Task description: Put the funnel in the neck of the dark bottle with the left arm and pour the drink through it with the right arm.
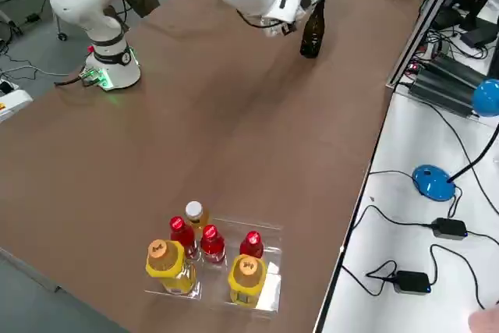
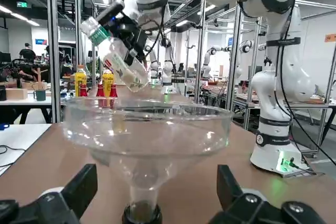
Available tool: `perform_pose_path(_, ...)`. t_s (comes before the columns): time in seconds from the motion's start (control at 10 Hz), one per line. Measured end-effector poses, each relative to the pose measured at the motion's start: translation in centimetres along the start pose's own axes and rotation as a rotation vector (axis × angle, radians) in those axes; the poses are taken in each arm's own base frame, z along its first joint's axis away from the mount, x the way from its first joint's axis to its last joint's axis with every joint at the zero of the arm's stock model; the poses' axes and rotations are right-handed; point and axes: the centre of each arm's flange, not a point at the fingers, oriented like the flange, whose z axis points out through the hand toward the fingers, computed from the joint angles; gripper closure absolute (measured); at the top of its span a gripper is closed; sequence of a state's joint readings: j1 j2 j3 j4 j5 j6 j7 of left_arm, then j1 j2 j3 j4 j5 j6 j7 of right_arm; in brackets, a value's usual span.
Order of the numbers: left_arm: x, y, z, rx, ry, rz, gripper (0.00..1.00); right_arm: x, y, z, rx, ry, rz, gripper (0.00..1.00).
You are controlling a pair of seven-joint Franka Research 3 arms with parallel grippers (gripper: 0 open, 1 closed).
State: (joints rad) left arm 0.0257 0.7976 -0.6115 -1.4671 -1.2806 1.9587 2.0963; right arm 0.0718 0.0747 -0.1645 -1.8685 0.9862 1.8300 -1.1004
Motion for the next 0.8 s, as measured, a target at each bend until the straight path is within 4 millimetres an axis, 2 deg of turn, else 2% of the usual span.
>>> perform_pose_path(0.3,-0.6,0.1,0.7,-0.007,0.0,0.029,0.01,2.8,-5.3,0.9,-0.072,-0.046,0.091,0.55)
perform_pose_path(0.5,-1.3,0.1,0.7,-0.002,0.007,0.041,0.07,3.2,-6.2,0.8,-0.082,-0.051,0.111,0.55)
perform_pose_path(0.6,-1.4,0.0,0.7,0.002,0.012,0.042,0.12,3.2,-6.3,0.8,-0.086,-0.054,0.132,0.55)
perform_pose_path(0.7,-1.3,0.0,0.7,0.003,0.013,0.044,0.22,3.3,-6.7,1.0,-0.092,-0.064,0.16,0.55)
perform_pose_path(0.8,-1.3,0.0,0.6,0.005,0.013,0.045,0.26,3.6,-7.6,1.3,-0.105,-0.082,0.188,0.55)
